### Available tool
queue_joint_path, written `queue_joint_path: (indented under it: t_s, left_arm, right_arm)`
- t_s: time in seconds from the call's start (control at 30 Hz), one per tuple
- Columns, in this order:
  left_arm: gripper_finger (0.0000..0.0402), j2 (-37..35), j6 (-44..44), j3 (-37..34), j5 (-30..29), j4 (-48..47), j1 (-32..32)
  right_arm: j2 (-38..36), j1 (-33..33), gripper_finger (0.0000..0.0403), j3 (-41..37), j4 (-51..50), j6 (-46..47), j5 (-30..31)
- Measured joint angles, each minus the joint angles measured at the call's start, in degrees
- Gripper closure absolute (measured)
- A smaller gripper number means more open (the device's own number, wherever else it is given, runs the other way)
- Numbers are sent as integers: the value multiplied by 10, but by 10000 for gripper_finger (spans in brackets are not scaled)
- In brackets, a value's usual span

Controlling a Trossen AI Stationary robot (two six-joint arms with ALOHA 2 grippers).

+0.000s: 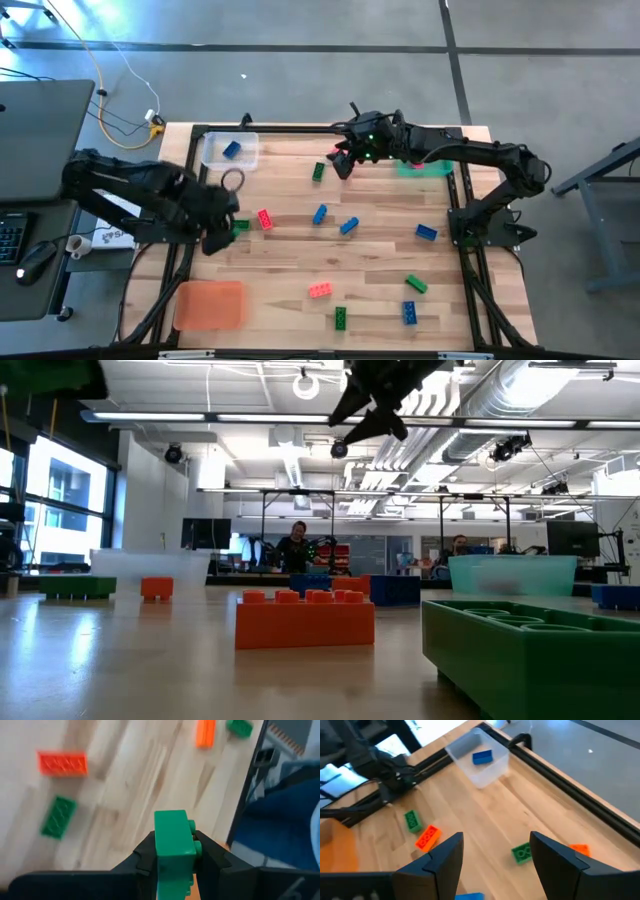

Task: Sort & place blocks by color
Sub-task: Put the green game piece into the orange bin

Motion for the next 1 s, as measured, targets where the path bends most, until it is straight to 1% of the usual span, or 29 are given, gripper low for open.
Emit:
queue_joint_path:
  t_s: [0.2, 0.33, 0.47, 0.53, 0.7, 0.87, 0.93, 1.0]
  left_arm:
    - [338, 8, -84, -65, 1, 6, -91]
    - [338, 13, -134, -100, 11, 33, -131]
    - [338, 23, -170, -126, 36, 67, -167]
    - [338, 35, -181, -138, 46, 73, -187]
    - [338, 79, -189, -143, 79, 130, -229]
    - [338, 120, -197, -143, 87, 166, -269]
    - [331, 133, -199, -143, 88, 172, -278]
    - [313, 148, -198, -143, 93, 191, -284]
  right_arm:
    - [0, -23, 187, 0, -17, -14, 0]
    - [0, -38, 187, 0, -32, -15, 0]
    - [0, -51, 187, 0, -47, -15, 0]
    - [0, -57, 187, 0, -54, -15, 1]
    - [0, -69, 187, -1, -71, -15, 2]
    - [0, -74, 187, -2, -88, -15, 7]
    - [0, -73, 187, -2, -89, -15, 9]
    - [0, -73, 187, -2, -89, -19, 8]
